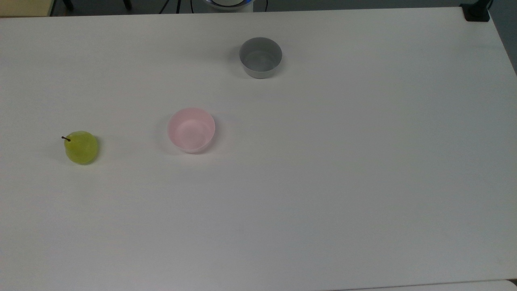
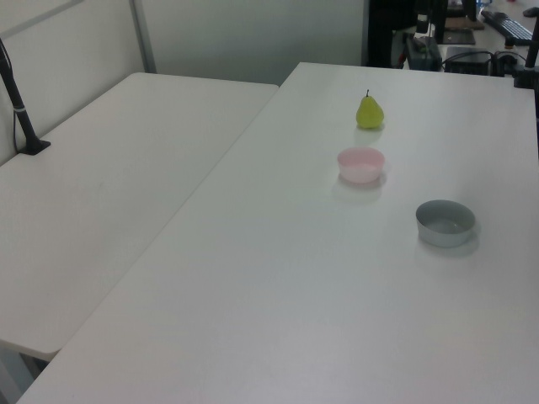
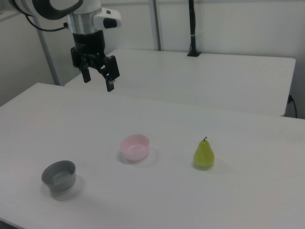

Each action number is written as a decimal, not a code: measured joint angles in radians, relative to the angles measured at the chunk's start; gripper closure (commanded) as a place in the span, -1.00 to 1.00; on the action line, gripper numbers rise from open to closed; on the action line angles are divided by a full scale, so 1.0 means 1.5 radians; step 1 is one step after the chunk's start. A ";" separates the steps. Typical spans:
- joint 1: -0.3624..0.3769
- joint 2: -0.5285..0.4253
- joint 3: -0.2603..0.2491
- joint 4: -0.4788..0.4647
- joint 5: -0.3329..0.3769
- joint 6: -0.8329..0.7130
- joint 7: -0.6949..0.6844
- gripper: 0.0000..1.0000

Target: Pick up a pear from the bowl

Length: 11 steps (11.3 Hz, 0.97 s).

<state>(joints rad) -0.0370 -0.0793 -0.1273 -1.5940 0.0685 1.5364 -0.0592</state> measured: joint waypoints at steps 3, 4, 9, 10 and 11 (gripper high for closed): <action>-0.001 -0.003 0.006 -0.026 -0.005 0.044 -0.062 -1.00; -0.002 0.001 0.006 -0.032 -0.014 0.055 -0.084 -1.00; -0.002 0.033 0.024 -0.030 -0.032 0.070 -0.092 -1.00; -0.002 0.033 0.024 -0.030 -0.032 0.073 -0.092 -1.00; -0.002 0.033 0.024 -0.030 -0.032 0.074 -0.092 -1.00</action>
<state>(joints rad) -0.0397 -0.0297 -0.0908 -1.6384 0.0205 1.6477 -0.1967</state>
